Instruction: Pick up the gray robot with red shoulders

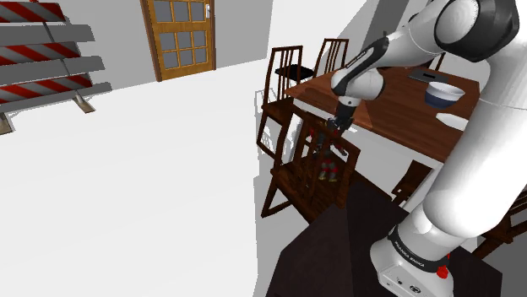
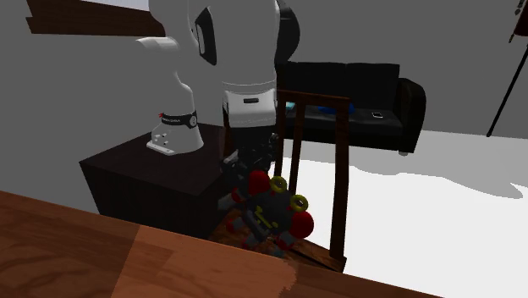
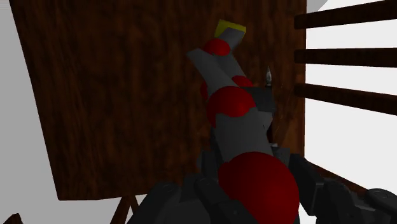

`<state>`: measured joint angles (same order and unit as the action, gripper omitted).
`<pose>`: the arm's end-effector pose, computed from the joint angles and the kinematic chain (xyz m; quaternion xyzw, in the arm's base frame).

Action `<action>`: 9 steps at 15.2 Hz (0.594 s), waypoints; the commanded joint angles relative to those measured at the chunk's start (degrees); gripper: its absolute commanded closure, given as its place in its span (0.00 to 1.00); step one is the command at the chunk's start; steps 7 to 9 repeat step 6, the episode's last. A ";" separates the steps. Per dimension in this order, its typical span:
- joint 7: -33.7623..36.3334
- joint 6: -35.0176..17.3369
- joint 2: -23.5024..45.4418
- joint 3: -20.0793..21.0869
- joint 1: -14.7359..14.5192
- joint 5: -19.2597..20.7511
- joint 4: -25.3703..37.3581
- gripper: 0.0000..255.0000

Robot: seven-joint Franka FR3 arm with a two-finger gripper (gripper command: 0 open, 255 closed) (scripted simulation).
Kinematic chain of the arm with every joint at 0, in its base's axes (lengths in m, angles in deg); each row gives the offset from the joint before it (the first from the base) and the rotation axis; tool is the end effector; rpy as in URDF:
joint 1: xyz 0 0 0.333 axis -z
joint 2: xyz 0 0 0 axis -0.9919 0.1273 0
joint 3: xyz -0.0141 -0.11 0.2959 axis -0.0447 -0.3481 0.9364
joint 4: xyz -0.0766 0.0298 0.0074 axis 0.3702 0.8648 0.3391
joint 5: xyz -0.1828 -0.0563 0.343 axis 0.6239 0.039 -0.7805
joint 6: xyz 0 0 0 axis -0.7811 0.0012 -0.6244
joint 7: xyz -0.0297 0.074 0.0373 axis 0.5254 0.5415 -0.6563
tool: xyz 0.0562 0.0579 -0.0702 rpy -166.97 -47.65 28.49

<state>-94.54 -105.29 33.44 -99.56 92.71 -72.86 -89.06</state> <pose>0.4411 -0.3007 0.2697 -0.9885 0.1442 0.0150 0.0425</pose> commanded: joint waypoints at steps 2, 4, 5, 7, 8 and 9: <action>1.01 2.00 -1.98 -0.54 -0.29 1.47 0.35 1.00; 1.69 3.34 -3.17 -0.80 -0.47 2.36 0.66 1.00; 1.74 3.44 -3.26 -0.81 -0.48 2.42 0.69 1.00; 1.74 3.43 -3.26 -0.81 -0.47 2.43 0.68 1.00; 1.74 3.43 -3.26 -0.81 -0.47 2.43 0.68 1.00; 1.74 3.43 -3.26 -0.81 -0.47 2.43 0.68 1.00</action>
